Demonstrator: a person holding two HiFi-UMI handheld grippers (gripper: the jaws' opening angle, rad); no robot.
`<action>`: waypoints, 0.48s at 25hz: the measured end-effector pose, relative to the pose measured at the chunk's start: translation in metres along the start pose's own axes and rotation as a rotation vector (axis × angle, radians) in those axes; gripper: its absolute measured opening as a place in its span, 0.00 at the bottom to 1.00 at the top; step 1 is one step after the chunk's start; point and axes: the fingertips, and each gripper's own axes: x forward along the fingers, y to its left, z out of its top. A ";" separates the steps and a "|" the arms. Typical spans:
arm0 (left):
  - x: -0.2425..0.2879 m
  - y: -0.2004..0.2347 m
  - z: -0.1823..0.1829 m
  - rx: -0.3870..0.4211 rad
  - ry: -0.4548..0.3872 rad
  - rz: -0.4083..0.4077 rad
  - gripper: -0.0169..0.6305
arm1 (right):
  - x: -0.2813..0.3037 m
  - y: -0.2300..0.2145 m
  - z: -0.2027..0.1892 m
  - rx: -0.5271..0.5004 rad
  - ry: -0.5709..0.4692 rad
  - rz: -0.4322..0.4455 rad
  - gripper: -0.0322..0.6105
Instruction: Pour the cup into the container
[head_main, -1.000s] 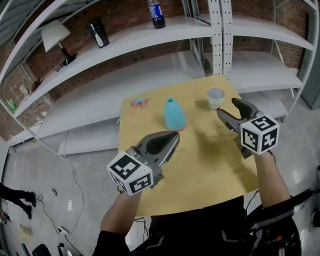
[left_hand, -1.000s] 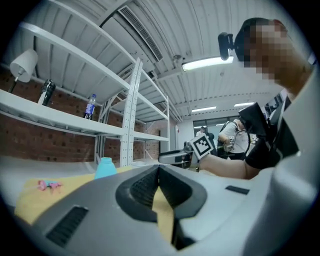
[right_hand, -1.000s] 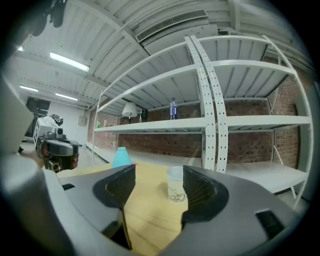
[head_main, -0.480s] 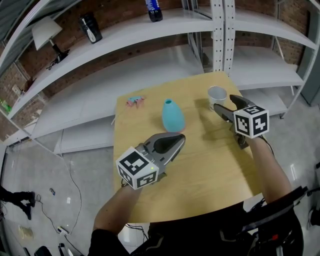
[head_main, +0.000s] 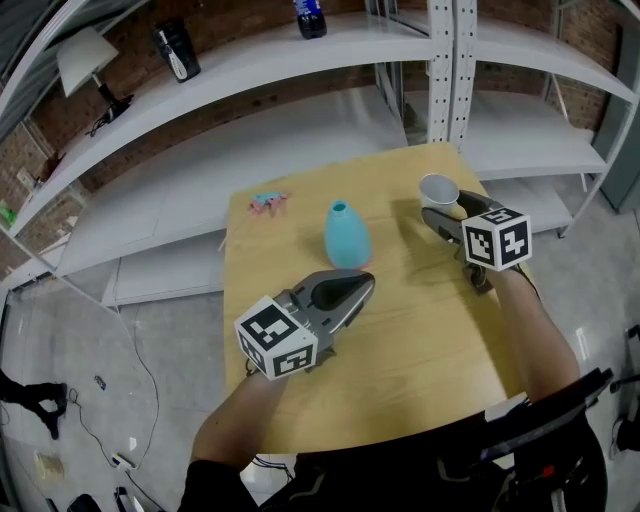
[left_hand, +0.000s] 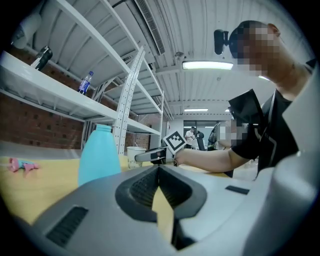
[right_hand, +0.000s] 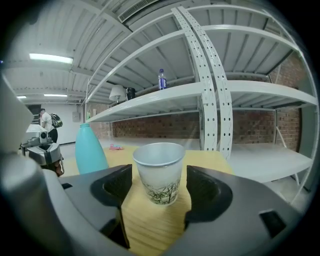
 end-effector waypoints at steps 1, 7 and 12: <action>0.000 0.000 0.000 0.003 0.003 -0.001 0.03 | 0.003 0.001 -0.001 -0.002 0.005 0.002 0.55; 0.001 -0.003 -0.008 0.034 0.050 -0.004 0.03 | 0.014 -0.002 -0.002 0.026 0.014 0.008 0.55; 0.002 -0.007 -0.008 0.043 0.052 -0.024 0.03 | 0.016 -0.005 -0.001 0.030 0.013 -0.008 0.55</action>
